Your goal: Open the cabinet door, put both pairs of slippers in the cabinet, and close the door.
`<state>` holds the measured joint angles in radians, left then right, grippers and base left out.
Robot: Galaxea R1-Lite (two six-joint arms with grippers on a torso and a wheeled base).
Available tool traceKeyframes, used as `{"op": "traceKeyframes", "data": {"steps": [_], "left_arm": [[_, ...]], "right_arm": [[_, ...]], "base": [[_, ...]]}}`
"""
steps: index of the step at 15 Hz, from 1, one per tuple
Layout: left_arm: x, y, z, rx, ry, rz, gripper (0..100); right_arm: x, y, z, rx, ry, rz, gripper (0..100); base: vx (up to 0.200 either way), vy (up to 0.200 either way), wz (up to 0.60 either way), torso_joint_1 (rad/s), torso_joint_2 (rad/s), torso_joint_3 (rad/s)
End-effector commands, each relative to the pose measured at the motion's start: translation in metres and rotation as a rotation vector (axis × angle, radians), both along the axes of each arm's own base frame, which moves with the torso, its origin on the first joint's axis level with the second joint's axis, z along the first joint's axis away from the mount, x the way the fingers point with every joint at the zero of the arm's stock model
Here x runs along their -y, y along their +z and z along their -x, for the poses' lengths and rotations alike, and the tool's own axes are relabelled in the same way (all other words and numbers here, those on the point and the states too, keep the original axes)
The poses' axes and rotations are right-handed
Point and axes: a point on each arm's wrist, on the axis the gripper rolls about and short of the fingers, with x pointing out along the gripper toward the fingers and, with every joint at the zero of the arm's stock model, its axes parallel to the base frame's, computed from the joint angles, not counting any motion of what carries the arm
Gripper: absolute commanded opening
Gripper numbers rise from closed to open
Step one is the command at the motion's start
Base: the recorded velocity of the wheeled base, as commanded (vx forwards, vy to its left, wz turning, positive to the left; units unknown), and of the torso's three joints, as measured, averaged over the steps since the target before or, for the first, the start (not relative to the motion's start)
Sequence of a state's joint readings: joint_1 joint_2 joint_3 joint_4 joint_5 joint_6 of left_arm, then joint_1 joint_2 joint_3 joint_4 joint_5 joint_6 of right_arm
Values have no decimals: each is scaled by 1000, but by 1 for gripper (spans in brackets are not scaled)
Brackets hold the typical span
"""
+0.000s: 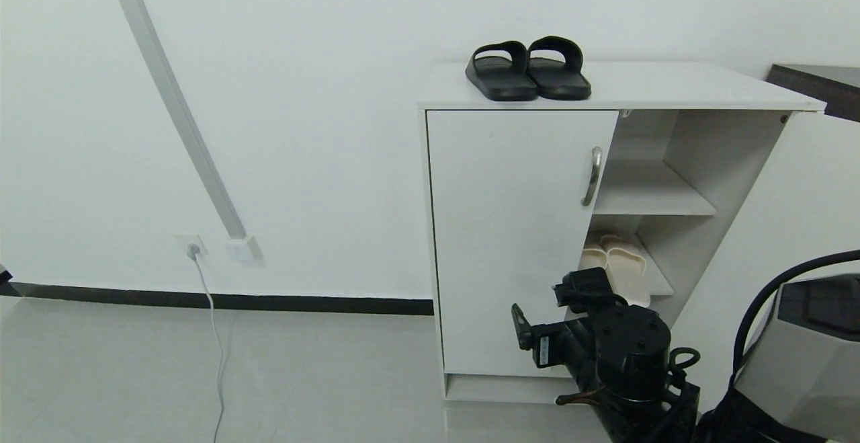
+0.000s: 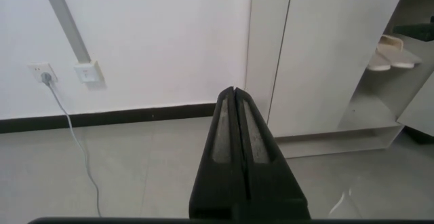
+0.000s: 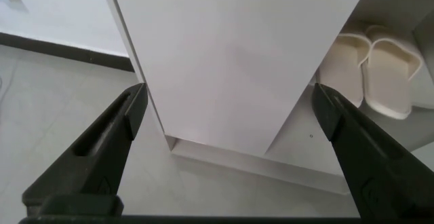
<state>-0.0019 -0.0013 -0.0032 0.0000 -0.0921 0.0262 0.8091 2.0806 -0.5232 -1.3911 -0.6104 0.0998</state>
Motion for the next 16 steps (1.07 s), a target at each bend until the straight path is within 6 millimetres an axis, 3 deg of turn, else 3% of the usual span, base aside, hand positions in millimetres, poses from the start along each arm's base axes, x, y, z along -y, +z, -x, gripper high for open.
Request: {"op": "traceKeyframes", "data": {"steps": [1,16], "left_arm": [[0,0,0,-1,0,0,0],[0,0,0,0,0,2,0]], "right_arm": [[0,-1,0,-4,1,4,100],[-1,-5,0,-12,2,10,100]], "base": [[0,0,0,115,-442,-339],[0,0,0,171,-488,-319]]}}
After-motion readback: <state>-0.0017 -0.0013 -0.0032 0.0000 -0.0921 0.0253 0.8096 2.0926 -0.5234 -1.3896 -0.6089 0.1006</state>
